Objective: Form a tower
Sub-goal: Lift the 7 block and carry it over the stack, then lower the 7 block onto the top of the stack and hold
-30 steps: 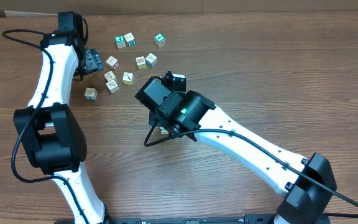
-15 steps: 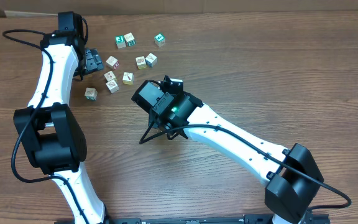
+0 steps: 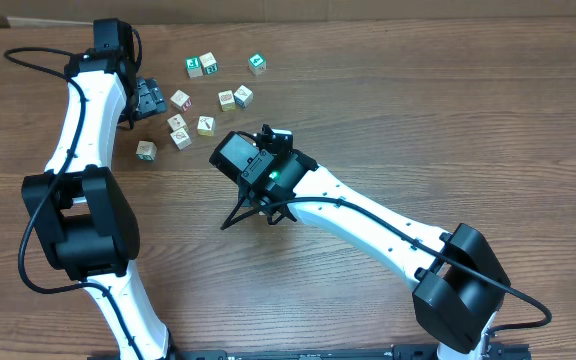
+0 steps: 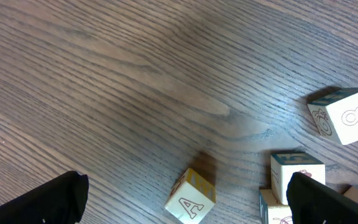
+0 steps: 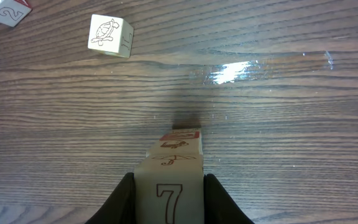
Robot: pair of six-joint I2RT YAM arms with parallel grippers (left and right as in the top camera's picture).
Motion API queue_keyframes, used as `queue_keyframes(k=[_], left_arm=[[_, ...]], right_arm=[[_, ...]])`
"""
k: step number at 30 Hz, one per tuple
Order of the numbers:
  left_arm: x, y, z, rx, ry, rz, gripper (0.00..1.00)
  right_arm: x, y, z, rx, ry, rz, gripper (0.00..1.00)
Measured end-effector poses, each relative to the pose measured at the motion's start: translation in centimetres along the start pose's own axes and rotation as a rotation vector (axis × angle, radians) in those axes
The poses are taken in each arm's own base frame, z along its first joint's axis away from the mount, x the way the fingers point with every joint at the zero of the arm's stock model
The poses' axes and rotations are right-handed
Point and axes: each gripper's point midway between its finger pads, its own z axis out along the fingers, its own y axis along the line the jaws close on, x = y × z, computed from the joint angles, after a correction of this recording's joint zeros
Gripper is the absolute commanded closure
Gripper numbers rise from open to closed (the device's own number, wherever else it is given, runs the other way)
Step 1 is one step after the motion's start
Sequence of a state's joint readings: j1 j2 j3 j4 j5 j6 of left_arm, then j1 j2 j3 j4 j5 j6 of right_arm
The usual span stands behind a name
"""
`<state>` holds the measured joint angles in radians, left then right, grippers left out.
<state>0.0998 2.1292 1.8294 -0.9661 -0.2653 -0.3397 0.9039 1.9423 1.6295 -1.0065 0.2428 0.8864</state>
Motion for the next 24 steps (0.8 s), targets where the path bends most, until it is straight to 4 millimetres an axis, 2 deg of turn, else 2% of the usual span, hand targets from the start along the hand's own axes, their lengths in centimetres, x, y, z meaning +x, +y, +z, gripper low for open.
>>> queue_keyframes(k=[24], left_arm=[[0.0, 0.0, 0.0, 0.0, 0.0, 0.0, 0.01]], right_arm=[[0.01, 0.09, 0.0, -0.004, 0.001, -0.023, 0.87]])
